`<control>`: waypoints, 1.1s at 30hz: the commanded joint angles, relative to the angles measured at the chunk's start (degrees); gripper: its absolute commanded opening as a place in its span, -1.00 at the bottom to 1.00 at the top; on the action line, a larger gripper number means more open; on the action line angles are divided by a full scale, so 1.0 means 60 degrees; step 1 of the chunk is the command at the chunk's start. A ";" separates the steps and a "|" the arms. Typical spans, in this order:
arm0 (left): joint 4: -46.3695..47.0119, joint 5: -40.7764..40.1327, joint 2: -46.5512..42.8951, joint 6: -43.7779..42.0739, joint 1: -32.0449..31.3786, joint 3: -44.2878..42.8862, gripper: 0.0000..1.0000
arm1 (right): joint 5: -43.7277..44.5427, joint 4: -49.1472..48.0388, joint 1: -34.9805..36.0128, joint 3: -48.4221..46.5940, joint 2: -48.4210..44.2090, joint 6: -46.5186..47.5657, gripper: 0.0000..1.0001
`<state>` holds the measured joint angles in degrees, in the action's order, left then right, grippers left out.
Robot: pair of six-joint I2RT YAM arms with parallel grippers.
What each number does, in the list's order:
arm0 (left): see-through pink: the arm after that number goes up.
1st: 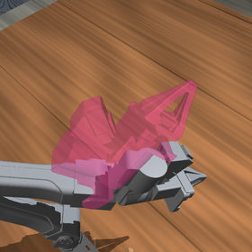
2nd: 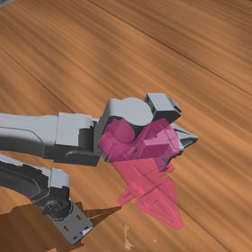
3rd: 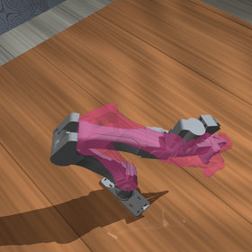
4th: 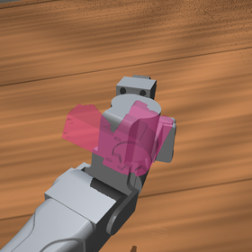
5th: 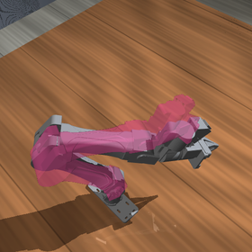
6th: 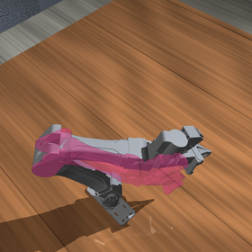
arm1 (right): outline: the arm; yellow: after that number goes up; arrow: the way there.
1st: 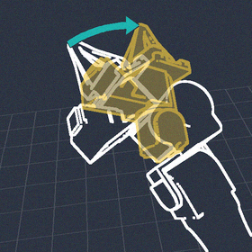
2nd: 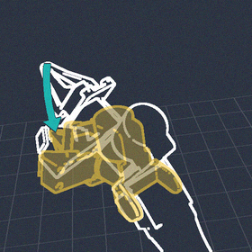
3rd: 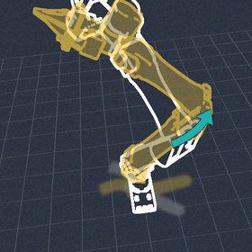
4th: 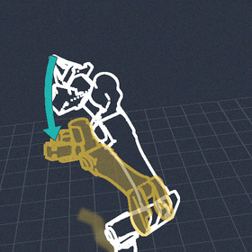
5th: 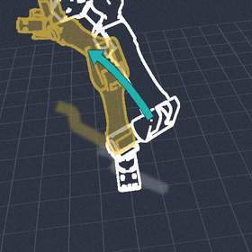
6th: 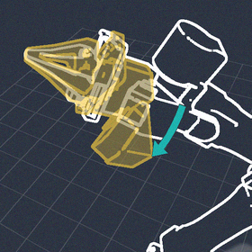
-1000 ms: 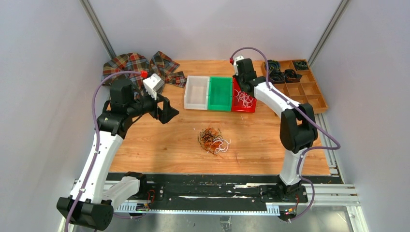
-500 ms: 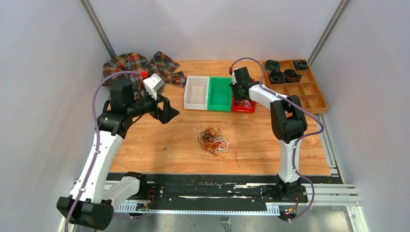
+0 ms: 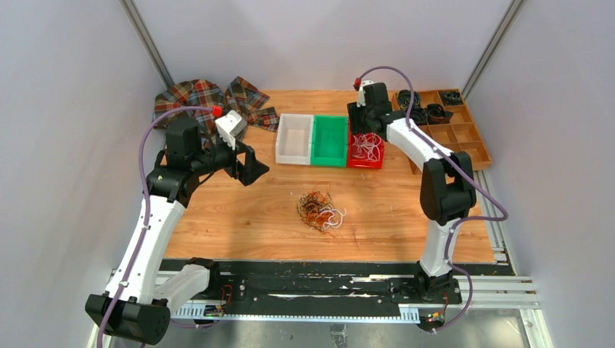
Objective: Untangle the cables
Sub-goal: Place the cable in the bin, then untie the cable.
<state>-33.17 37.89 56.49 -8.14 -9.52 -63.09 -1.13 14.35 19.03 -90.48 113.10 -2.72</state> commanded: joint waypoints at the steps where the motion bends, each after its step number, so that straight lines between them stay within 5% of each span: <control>1: 0.0167 0.0087 -0.0142 0.0029 -0.0054 -0.0075 0.96 | -0.0358 -0.0005 -0.0151 0.0147 -0.0725 -0.0349 0.01; 5: 0.0167 0.0093 -0.0184 0.0032 -0.0054 -0.0075 0.96 | -0.0284 -0.0133 -0.0259 0.0542 -0.0935 -0.0767 -0.07; 10: 0.0156 0.0062 -0.0223 0.0008 -0.0054 -0.0075 0.96 | 0.0673 -0.0576 -0.0363 0.1543 -0.1207 -0.1537 -0.51; 15: 0.0167 0.0113 -0.0187 -0.0001 -0.0054 -0.0023 0.96 | 0.0653 -0.1217 -0.0372 0.2290 -0.1139 -0.1670 -0.58; 18: 0.0167 0.0059 -0.0192 -0.0057 -0.0054 0.0032 0.96 | 0.0533 -0.0980 -0.0341 0.2249 -0.1410 -0.1659 -0.41; 25: 0.0162 -0.0281 -0.0122 -0.0160 -0.0054 0.0207 0.96 | 0.1662 -0.0548 0.0937 0.3408 -0.4009 -0.1605 0.36; 33: -0.0129 -0.1070 0.0187 -0.0281 -0.0054 0.0065 0.96 | 0.2692 0.0887 0.3479 0.6136 -0.6484 -0.3579 0.39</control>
<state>-33.21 33.76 56.69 -8.64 -9.52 -61.93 11.22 12.29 34.54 -61.52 78.22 -16.34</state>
